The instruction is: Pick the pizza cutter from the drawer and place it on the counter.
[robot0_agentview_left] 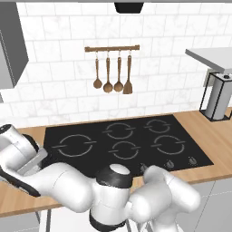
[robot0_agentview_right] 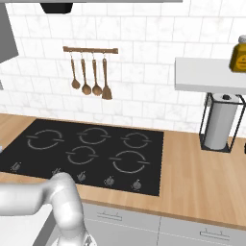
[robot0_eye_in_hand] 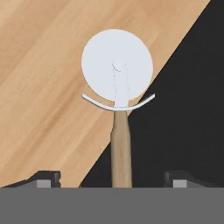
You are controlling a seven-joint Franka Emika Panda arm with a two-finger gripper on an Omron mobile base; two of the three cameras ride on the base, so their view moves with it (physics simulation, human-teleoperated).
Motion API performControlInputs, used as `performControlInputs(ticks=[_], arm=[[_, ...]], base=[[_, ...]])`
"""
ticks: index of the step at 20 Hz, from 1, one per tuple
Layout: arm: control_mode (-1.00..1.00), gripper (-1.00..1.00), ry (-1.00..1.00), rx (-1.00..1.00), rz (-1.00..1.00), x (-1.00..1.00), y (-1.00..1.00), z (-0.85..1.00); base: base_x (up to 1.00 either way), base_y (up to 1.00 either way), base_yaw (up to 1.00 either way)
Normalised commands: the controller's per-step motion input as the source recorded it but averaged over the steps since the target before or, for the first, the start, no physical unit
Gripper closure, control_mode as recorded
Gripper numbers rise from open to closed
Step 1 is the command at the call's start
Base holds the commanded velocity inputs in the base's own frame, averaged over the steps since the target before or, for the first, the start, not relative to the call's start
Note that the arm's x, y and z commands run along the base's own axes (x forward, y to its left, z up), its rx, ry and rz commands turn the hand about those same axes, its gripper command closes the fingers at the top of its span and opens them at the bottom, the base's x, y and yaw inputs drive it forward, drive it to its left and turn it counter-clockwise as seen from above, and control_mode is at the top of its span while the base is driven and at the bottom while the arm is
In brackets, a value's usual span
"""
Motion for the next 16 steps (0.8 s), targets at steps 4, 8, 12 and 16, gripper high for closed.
performControlInputs(ticks=[4, 8, 12, 16], arm=[[-1.0, -1.0, -0.1, 0.06, 0.0, -1.0, -0.89, 0.02], [-1.0, -1.0, -0.14, 0.12, 0.03, -1.0, -1.0, 0.25], [-1.0, -1.0, -0.17, 0.06, 0.03, -1.0, -1.0, 0.27], [-1.0, -1.0, -0.21, 0.04, 0.03, -1.0, -1.0, 0.39]], base=[[0.0, 0.0, 0.0], [0.0, 0.0, 0.0], [0.0, 0.0, 0.0], [0.0, 0.0, 0.0]])
